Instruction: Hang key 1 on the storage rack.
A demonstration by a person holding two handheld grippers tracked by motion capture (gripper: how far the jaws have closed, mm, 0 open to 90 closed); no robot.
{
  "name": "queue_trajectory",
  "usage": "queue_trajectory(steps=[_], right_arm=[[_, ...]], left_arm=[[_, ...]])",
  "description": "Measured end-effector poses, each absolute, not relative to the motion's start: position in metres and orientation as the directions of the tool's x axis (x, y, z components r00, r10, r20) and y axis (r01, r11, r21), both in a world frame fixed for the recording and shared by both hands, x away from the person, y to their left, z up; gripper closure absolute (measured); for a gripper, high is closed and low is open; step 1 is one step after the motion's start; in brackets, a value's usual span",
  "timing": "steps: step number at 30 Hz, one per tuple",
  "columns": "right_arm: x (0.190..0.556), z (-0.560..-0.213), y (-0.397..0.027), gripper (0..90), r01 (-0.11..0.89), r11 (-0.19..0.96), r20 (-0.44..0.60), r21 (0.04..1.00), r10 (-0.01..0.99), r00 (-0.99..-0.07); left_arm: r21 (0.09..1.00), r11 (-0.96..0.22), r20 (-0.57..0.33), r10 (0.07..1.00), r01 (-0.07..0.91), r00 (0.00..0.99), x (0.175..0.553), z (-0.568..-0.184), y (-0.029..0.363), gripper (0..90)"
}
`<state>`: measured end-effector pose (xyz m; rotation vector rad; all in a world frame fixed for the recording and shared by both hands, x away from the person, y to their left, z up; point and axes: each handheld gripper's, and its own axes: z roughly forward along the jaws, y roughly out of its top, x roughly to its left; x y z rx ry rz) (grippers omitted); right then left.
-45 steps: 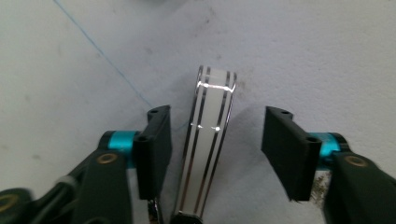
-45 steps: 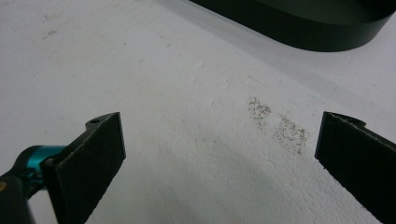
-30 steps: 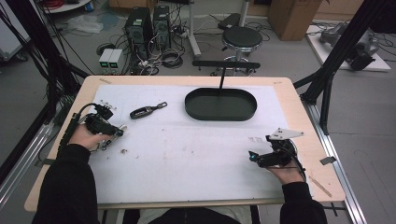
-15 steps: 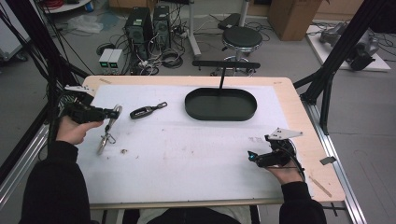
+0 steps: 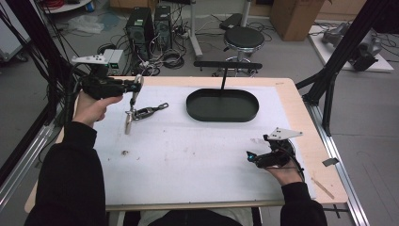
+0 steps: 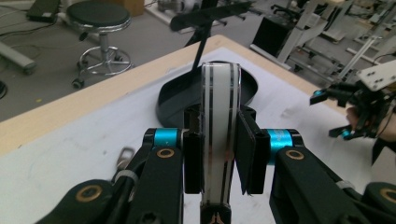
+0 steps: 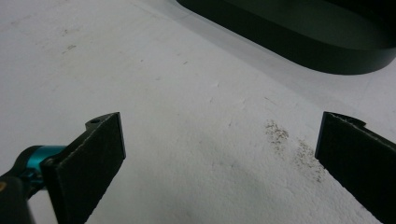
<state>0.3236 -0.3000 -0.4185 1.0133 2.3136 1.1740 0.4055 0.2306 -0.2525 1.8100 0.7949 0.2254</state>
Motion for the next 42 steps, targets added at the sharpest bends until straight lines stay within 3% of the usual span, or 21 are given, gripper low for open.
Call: queue_trajectory(steps=[8, 14, 42], right_arm=[[0.324, -0.418, -0.299, 0.9, 0.424, 0.409, -0.003, 0.808, 0.722, -0.692], [0.326, -0.418, -0.301, 0.9, 0.429, 0.405, 0.006, 0.808, 0.722, -0.692], [0.333, -0.420, -0.320, 0.9, 0.446, 0.368, 0.025, 0.816, 0.748, -0.663]], left_arm=[[0.923, -0.129, -0.226, 0.582, 0.363, 0.781, 0.419, -0.232, 0.193, 74.5], [0.922, -0.169, -0.193, 0.579, 0.348, 0.792, 0.438, -0.221, 0.169, 74.5], [0.931, -0.101, -0.240, 0.555, 0.350, 0.797, 0.504, -0.235, 0.098, 74.4]])
